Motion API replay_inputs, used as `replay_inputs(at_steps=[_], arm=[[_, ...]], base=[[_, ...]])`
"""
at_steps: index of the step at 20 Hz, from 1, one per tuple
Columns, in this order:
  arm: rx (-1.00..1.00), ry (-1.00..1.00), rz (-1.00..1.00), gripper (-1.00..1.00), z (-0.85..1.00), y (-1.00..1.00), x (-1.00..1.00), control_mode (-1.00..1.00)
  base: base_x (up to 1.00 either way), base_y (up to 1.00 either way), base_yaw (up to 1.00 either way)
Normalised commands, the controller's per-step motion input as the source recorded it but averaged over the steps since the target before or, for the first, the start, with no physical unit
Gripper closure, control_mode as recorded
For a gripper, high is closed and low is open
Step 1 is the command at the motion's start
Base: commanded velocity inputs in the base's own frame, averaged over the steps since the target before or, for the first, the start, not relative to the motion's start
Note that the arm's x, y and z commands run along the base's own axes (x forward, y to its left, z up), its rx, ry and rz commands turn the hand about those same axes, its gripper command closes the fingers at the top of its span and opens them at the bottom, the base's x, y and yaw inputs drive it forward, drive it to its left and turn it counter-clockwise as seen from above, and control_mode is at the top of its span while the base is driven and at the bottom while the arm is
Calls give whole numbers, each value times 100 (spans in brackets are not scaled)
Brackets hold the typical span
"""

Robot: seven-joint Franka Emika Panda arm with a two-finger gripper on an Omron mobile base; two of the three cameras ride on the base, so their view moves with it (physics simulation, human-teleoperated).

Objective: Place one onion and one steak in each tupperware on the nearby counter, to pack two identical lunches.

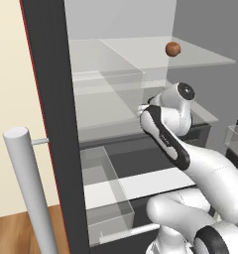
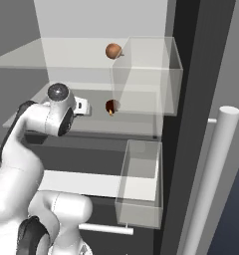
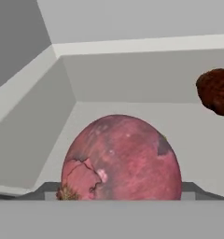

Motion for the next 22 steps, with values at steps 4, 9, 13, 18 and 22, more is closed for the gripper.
replay_inputs(at_steps=[4,9,13,18,22], arm=[[0,21,-3,100,53,-21,-100,-100],[-1,10,-7,100,-12,-21,-100,-100],[0,0,-9,100,-15,-21,-100,-100],[0,0,-4,100,-13,-12,-60,100],[0,0,0,100,0,0,0,100]], base=[[0,0,0],[0,0,0],[0,0,0],[-40,-9,-2],[-100,-35,-5]])
